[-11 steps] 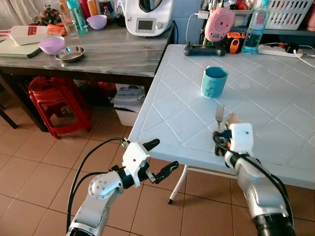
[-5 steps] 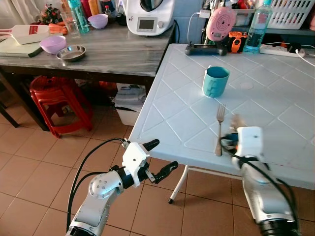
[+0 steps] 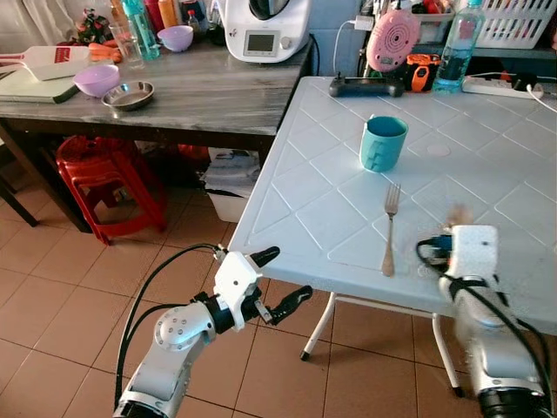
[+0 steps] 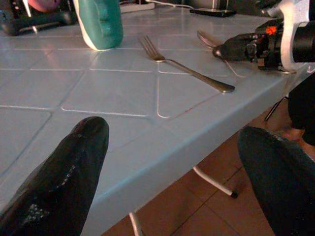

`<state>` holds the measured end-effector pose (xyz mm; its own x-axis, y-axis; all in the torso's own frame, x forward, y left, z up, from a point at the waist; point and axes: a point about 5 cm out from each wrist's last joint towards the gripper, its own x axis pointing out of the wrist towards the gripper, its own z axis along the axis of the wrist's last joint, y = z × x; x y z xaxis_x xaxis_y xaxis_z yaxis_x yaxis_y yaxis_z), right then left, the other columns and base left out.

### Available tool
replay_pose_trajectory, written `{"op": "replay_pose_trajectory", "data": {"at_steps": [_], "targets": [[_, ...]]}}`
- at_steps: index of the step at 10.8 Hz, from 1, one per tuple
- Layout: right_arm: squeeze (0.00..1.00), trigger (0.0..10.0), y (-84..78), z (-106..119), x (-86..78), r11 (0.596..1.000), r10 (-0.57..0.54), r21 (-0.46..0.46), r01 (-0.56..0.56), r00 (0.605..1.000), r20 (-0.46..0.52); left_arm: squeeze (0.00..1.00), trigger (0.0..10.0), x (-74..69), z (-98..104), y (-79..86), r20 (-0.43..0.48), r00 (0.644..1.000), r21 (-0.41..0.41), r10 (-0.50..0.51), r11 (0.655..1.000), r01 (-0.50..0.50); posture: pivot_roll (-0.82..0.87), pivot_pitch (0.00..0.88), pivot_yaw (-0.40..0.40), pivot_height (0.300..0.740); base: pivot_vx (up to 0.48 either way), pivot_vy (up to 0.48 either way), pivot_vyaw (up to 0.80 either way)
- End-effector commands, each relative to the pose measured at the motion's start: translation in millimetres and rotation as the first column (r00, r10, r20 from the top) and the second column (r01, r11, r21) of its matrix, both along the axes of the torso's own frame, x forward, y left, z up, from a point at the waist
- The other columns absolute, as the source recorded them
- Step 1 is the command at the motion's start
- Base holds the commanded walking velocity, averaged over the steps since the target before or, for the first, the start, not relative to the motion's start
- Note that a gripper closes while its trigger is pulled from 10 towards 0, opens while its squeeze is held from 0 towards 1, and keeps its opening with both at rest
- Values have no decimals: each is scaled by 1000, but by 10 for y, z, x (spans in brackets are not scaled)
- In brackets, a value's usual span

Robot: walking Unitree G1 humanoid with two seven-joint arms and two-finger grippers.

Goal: Setting the table

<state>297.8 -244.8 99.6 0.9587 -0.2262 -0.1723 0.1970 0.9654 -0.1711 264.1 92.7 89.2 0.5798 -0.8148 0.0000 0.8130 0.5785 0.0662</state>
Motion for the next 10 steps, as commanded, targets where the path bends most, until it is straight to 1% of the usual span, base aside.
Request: {"op": "replay_pose_trajectory", "data": {"at_steps": [1, 2, 3, 4, 5, 6, 8, 10], "targets": [[1000, 10000, 14, -15, 18, 1000, -13, 28, 13, 1000, 2, 0, 10000, 32, 25, 33, 14, 1000, 16, 5, 1000, -5, 45, 40, 108, 740, 0, 0, 0], [1000, 10000, 57, 85, 76, 1000, 3, 27, -4, 999, 44, 0, 10000, 47, 36, 35, 19, 1000, 14, 10, 1000, -11, 50, 33, 106, 740, 0, 0, 0], [1000, 10000, 63, 129, 94, 1000, 2, 21, -3, 998, 64, 0, 10000, 49, 39, 38, 20, 1000, 12, 15, 1000, -15, 52, 32, 104, 740, 0, 0, 0], [1000, 10000, 61, 227, 121, 1000, -8, 21, 5, 993, 115, 0, 10000, 51, 44, 43, 20, 999, 4, 29, 1000, -29, 54, 30, 100, 740, 0, 0, 0], [1000, 10000, 68, 271, 139, 1000, -7, 22, 4, 991, 135, 0, 10000, 47, 44, 40, 20, 999, 3, 30, 1000, -30, 53, 31, 99, 740, 0, 0, 0], [1000, 10000, 87, 292, 157, 1000, -5, 28, 1, 990, 141, 0, 10000, 44, 47, 37, 22, 999, 1, 31, 1000, -31, 53, 32, 96, 740, 0, 0, 0], [1000, 10000, 131, 299, 212, 1000, 9, 27, -13, 990, 143, 0, 10000, 49, 88, 49, 8, 1000, -26, 7, 1000, -7, 54, 37, 93, 740, 0, 0, 0], [1000, 10000, 219, 382, 346, 999, 34, 24, -38, 986, 166, 0, 10000, 83, 106, 99, 9, 1000, -8, -12, 1000, 12, 55, 41, 94, 740, 0, 0, 0]]}}
